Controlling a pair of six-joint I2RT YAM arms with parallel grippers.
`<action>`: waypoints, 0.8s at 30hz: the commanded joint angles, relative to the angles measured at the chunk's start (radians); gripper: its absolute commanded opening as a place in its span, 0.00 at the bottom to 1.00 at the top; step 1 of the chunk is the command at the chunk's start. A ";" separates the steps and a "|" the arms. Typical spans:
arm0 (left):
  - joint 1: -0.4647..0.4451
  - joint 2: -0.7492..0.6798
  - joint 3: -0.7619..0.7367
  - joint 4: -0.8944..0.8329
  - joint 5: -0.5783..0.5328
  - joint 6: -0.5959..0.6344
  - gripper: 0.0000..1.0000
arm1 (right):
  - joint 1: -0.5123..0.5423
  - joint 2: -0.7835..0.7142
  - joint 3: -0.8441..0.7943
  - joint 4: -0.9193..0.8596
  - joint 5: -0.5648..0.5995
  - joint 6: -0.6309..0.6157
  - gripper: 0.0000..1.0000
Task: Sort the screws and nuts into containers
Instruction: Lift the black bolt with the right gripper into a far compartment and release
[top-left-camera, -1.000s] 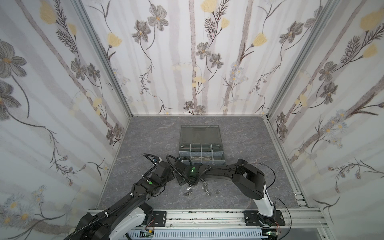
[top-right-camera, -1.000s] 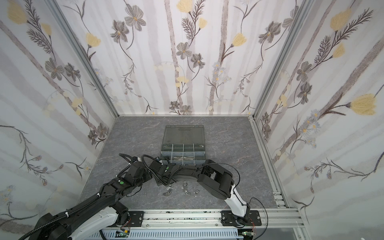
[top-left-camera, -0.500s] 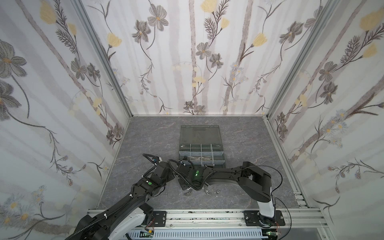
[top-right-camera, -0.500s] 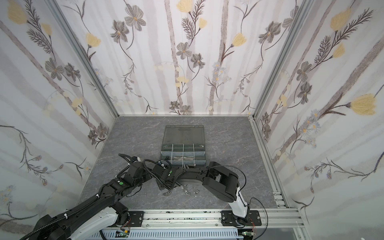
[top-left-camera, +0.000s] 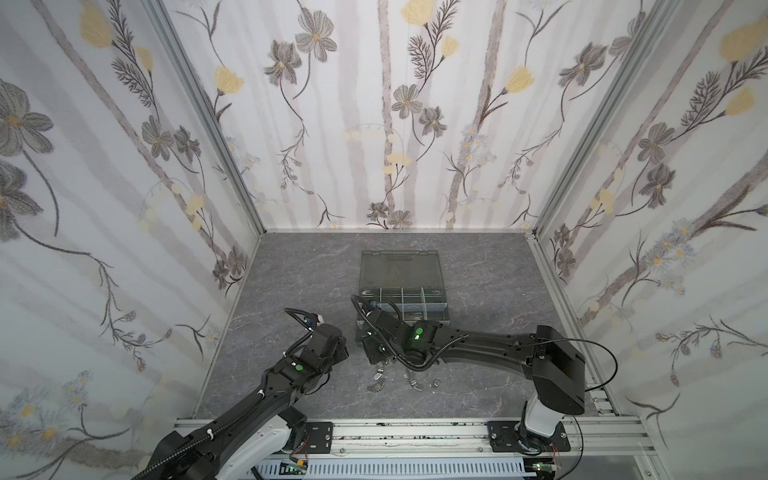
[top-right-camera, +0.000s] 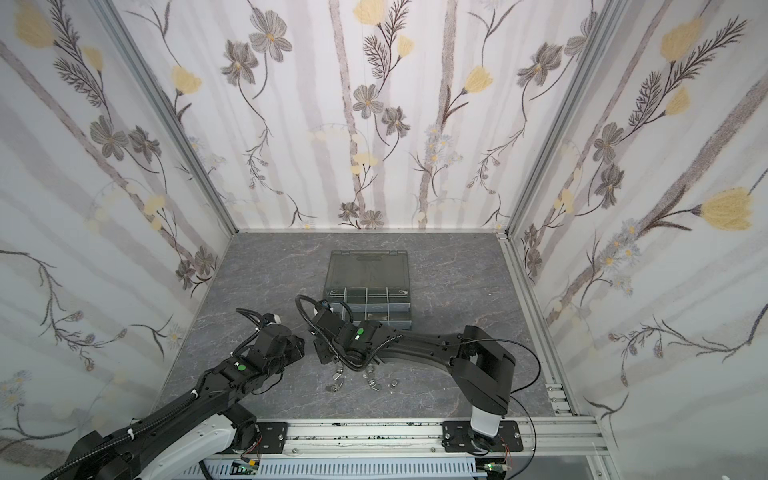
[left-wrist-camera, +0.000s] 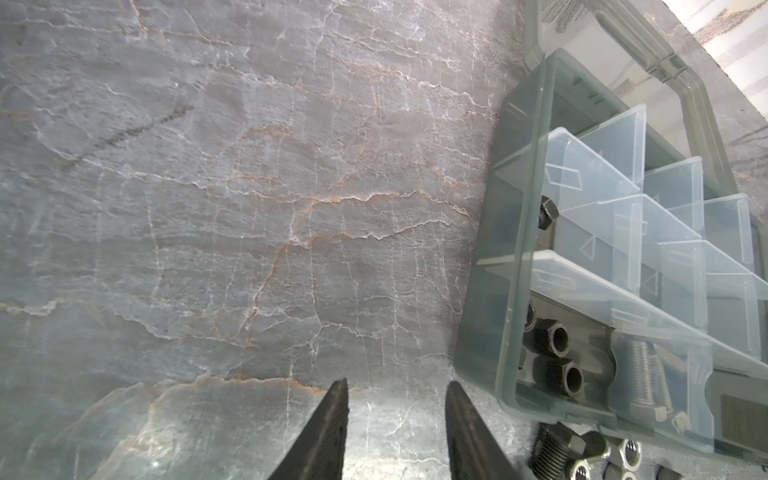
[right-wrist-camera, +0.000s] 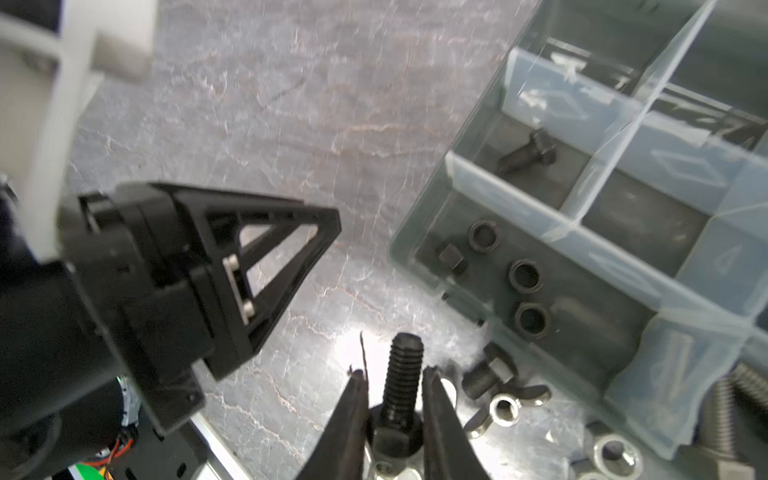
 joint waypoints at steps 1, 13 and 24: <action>0.003 -0.004 -0.003 0.012 -0.008 -0.008 0.41 | -0.054 0.009 0.051 0.012 -0.002 -0.050 0.24; 0.004 -0.015 -0.006 0.012 0.002 -0.014 0.41 | -0.171 0.207 0.255 -0.022 -0.042 -0.113 0.24; 0.004 -0.027 -0.012 0.012 0.008 -0.017 0.42 | -0.185 0.271 0.267 -0.021 -0.054 -0.111 0.25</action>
